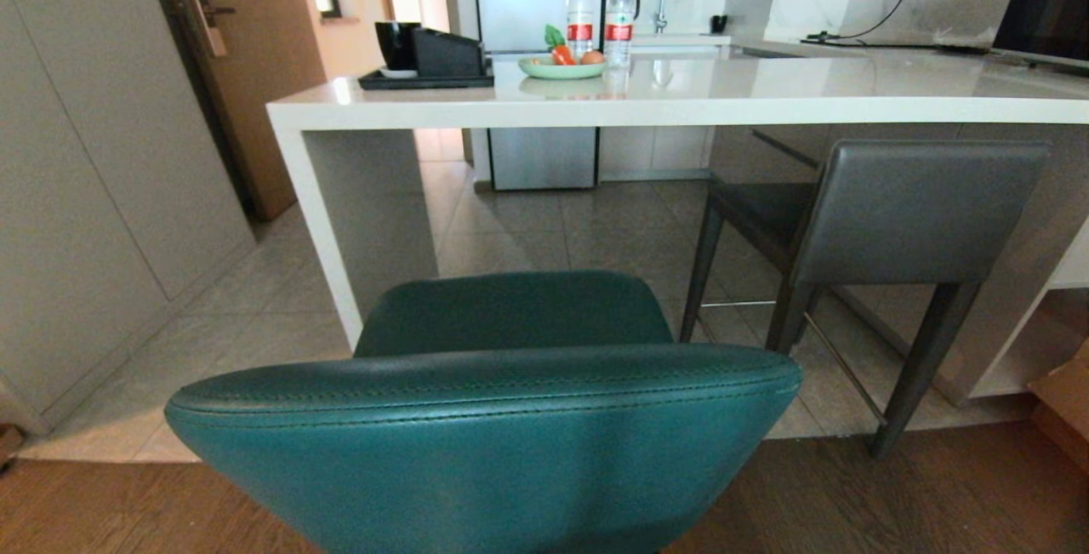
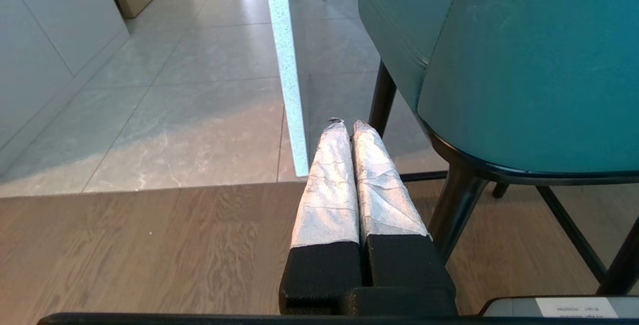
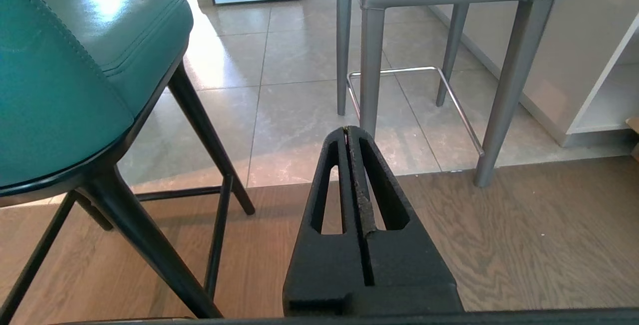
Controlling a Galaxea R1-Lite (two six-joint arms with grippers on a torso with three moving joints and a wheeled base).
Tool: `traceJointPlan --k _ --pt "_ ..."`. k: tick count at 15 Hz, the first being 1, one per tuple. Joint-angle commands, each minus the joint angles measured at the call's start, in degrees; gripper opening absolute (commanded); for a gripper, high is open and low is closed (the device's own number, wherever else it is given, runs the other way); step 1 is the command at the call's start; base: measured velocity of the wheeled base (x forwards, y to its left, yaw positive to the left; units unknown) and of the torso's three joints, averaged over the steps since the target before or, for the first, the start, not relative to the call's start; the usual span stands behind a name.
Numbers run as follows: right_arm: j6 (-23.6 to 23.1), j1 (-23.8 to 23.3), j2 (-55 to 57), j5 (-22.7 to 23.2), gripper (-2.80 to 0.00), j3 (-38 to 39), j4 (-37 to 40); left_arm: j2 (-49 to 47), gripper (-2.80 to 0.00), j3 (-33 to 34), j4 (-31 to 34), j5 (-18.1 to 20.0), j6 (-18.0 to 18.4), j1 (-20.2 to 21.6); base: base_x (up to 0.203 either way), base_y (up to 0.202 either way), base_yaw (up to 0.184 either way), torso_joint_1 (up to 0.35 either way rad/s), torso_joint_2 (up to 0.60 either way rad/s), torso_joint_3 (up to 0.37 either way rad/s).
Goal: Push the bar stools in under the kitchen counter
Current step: Push the blue chair back under the dining table
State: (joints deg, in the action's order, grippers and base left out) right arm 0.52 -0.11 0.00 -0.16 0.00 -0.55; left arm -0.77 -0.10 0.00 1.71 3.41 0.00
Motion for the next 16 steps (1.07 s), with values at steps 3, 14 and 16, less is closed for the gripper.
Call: traceJointPlan --k 3,14,16 --pt "-0.36 0.02 0.09 0.2 -2.8 0.17 -0.31 0.14 -2.8 -0.22 -0.09 -0.9 -0.44 0.13 0.0 0.0 0.0 0.0 0.0 0.0" --pt "2.22 0.07 32.16 19.09 -2.8 -20.19 -2.18 -40.9 -2.8 -18.39 -17.53 15.55 -5.17 -1.49 0.0 0.0 0.0 0.0 0.0 0.0" --pt "2.19 0.19 38.28 20.86 -2.8 -20.4 -5.61 -48.14 -2.8 -16.59 -23.14 16.09 -5.32 -2.49 0.0 0.0 0.0 0.0 0.0 0.0"
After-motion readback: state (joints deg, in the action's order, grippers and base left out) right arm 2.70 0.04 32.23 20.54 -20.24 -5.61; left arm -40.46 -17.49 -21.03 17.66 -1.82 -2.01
